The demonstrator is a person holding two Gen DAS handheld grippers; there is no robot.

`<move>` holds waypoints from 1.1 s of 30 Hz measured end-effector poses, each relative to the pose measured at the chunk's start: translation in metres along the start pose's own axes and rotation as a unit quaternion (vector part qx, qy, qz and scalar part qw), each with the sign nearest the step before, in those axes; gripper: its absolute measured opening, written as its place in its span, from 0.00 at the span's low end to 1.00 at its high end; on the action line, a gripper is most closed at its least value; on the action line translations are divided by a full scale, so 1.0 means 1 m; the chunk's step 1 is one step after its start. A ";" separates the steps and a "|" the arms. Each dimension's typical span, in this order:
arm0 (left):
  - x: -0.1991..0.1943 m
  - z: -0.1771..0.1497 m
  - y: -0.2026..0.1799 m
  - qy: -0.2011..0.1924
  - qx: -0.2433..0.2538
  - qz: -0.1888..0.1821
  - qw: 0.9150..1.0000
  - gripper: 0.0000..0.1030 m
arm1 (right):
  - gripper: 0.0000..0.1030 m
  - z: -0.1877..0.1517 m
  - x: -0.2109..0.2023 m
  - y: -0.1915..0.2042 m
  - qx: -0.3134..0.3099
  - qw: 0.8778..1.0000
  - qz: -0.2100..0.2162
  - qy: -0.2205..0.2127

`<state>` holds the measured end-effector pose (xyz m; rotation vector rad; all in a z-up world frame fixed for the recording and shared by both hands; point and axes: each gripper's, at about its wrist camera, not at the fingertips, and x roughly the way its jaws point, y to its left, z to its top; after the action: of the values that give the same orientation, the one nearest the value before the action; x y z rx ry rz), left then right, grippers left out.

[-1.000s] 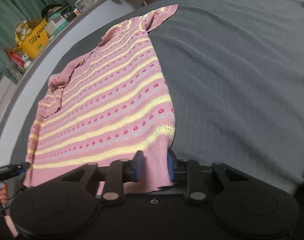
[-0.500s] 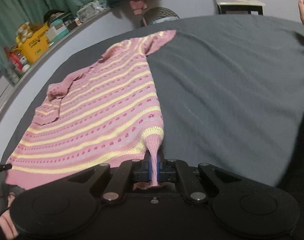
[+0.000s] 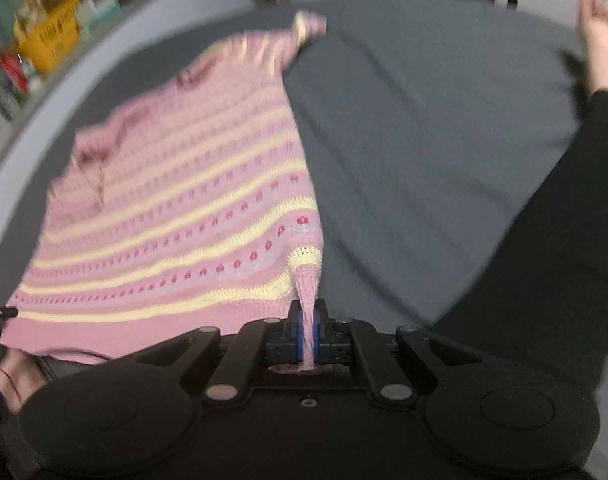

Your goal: Fold clothes

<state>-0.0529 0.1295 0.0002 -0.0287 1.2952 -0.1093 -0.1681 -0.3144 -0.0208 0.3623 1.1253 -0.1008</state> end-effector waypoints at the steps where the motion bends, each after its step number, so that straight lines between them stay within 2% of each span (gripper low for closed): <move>1: 0.005 -0.001 -0.004 0.009 0.005 0.010 1.000 0.19 | 0.05 0.001 0.010 0.003 -0.005 1.000 -0.006 0.011; 2: 0.008 0.000 -0.008 0.012 0.009 0.021 1.000 0.33 | 0.06 0.000 0.017 0.007 -0.010 1.000 -0.020 0.020; 3: 0.006 -0.002 -0.007 0.011 0.011 0.032 0.999 0.40 | 0.07 -0.001 0.024 0.011 -0.015 0.999 -0.034 0.029; 5: 0.003 -0.006 -0.005 0.009 0.014 0.053 0.998 0.61 | 0.14 -0.005 0.033 0.016 -0.023 0.997 -0.054 0.041; 6: 0.002 -0.008 -0.003 0.008 0.016 0.064 0.998 0.65 | 0.17 -0.007 0.034 0.017 -0.026 0.997 -0.058 0.042; 8: -0.004 -0.010 0.002 0.000 0.013 0.083 0.996 0.67 | 0.23 -0.008 0.031 0.018 -0.031 0.997 -0.064 0.036; 10: -0.018 -0.005 0.009 -0.034 -0.005 0.084 0.996 0.67 | 0.32 -0.004 0.019 0.018 -0.039 0.996 -0.077 -0.004; 12: -0.034 0.003 0.011 -0.083 -0.020 0.057 0.995 0.67 | 0.32 0.000 0.009 0.027 -0.060 0.996 -0.049 -0.043; 14: -0.045 0.008 0.004 -0.118 -0.017 0.014 0.993 0.68 | 0.32 0.003 0.012 0.037 -0.069 0.996 -0.010 -0.047; 15: -0.044 0.010 -0.005 -0.124 -0.005 -0.019 0.992 0.68 | 0.32 0.002 0.018 0.041 -0.067 0.997 0.010 -0.043; 17: -0.028 0.015 -0.023 -0.088 0.034 -0.092 0.991 0.68 | 0.32 0.000 0.035 0.047 -0.059 0.997 0.038 -0.027; 19: 0.000 0.020 -0.040 -0.015 0.083 -0.096 0.992 0.68 | 0.32 -0.002 0.055 0.049 -0.046 0.998 0.041 0.002; 21: 0.027 0.021 -0.044 0.067 0.103 -0.028 0.992 0.68 | 0.33 -0.003 0.060 0.048 -0.038 0.999 0.035 0.016; 22: 0.040 0.021 -0.043 0.109 0.107 0.007 0.988 0.69 | 0.42 -0.003 0.061 0.048 -0.034 0.999 0.032 0.022; 23: 0.031 0.023 -0.042 0.091 0.105 0.003 0.990 0.72 | 0.53 -0.004 0.060 0.046 -0.027 0.999 0.026 0.031; 26: 0.005 0.030 -0.039 0.035 0.100 -0.010 0.994 0.72 | 0.53 -0.009 0.049 0.037 -0.014 0.999 0.027 0.033; 28: -0.012 0.034 -0.038 -0.003 0.096 -0.019 0.995 0.72 | 0.53 -0.010 0.033 0.031 -0.011 0.999 0.040 0.006; 29: -0.024 0.035 -0.043 -0.037 0.113 -0.018 0.993 0.73 | 0.53 -0.008 0.026 0.030 -0.016 0.999 0.044 -0.010; 30: -0.033 0.040 -0.053 -0.078 0.143 -0.009 0.987 0.75 | 0.54 -0.006 0.021 0.032 -0.023 0.998 0.040 -0.032; 31: -0.042 0.046 -0.063 -0.118 0.173 0.001 0.978 0.84 | 0.54 -0.004 0.016 0.035 -0.032 0.997 0.036 -0.054; 32: -0.042 0.055 -0.076 -0.151 0.204 0.008 0.967 0.93 | 0.54 0.000 0.016 0.039 -0.040 0.996 0.030 -0.073; 33: -0.043 0.064 -0.089 -0.183 0.235 0.016 0.955 0.96 | 0.54 0.005 0.019 0.042 -0.040 0.995 0.033 -0.083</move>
<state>-0.0084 0.0430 0.0664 0.3646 0.8735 -0.3659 -0.1446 -0.2745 -0.0256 0.3138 0.9495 -0.0275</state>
